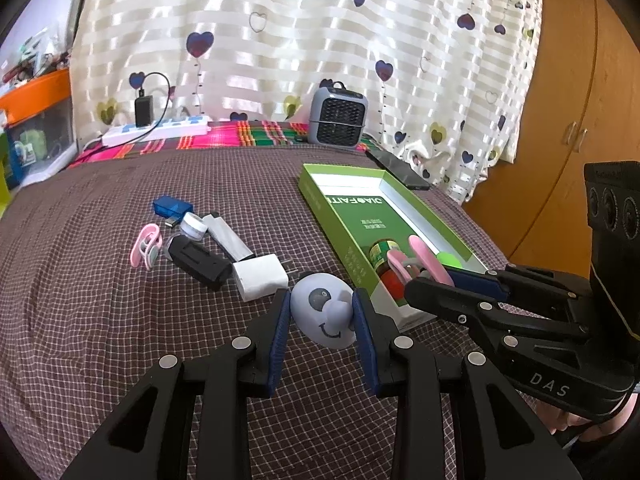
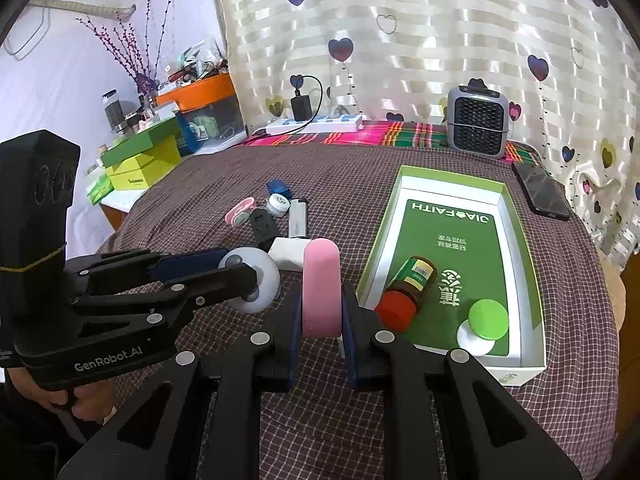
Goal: Organize rigid objects
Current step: 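Carry the pink clip over the box with the right tool while the left tool holds the panda toy, then lower the pink clip into the box with the right tool while the left tool releases the panda toy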
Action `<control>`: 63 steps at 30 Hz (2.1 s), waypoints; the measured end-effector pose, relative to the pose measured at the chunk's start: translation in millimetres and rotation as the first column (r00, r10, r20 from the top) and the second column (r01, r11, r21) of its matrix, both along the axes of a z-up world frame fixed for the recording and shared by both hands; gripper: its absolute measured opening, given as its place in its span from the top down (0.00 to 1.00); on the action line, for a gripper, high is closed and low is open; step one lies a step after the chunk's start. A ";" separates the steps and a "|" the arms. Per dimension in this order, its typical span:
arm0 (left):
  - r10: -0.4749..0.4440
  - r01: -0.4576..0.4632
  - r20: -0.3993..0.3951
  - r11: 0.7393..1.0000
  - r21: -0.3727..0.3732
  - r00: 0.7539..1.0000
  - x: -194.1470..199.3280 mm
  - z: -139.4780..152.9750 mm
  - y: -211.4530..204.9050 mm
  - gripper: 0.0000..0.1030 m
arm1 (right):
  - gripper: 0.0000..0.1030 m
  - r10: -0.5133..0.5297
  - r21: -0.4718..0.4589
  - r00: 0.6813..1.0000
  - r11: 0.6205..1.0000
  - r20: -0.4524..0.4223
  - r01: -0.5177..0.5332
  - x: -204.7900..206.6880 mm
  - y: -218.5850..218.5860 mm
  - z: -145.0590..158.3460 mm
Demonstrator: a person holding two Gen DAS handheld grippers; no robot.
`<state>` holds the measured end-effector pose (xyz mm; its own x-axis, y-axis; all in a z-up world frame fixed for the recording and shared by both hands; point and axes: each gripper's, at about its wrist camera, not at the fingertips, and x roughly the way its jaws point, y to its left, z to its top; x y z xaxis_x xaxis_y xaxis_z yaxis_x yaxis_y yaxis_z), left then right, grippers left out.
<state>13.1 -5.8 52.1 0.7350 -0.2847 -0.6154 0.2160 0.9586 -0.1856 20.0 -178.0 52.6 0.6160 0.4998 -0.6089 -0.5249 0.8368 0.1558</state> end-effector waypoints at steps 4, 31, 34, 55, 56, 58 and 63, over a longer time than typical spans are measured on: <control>-0.009 0.009 0.001 1.000 0.001 1.000 0.5 0.1 -3.1 0.70 | 0.82 -0.006 0.001 1.000 1.000 0.000 0.006 0.3 -2.9 0.2; -0.122 0.122 0.022 0.992 0.004 0.992 28.0 7.6 -54.1 0.70 | 0.82 -0.152 0.019 0.988 0.988 -0.020 0.153 20.8 -58.7 -5.2; -0.129 0.129 0.015 0.992 0.002 0.991 33.0 5.4 -57.6 0.71 | 0.82 -0.174 0.019 0.984 0.985 -0.027 0.174 24.9 -65.7 -7.6; -0.129 0.129 -0.015 0.992 0.002 0.992 51.9 -6.7 -67.6 0.70 | 0.82 -0.143 -0.017 0.987 0.990 -0.077 0.142 39.6 -53.2 -28.1; -0.129 0.129 -0.015 0.992 0.002 0.992 52.8 -7.0 -67.9 0.70 | 0.82 -0.139 -0.021 0.987 0.990 -0.078 0.137 39.7 -52.1 -28.9; -0.128 0.128 -0.017 0.992 0.004 0.992 53.1 -7.1 -68.1 0.70 | 0.82 -0.150 -0.040 0.985 0.988 -0.084 0.147 41.6 -52.2 -32.1; -0.131 0.131 -0.022 0.991 0.009 0.991 59.6 -9.0 -70.7 0.70 | 0.82 -0.197 -0.064 0.976 0.980 -0.097 0.191 47.9 -62.3 -37.0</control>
<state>72.8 -76.5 43.1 0.6783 -0.3714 -0.6340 0.3361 0.9241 -0.1817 67.9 -240.3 15.6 0.6311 0.3420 -0.6963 -0.3355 0.9296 0.1525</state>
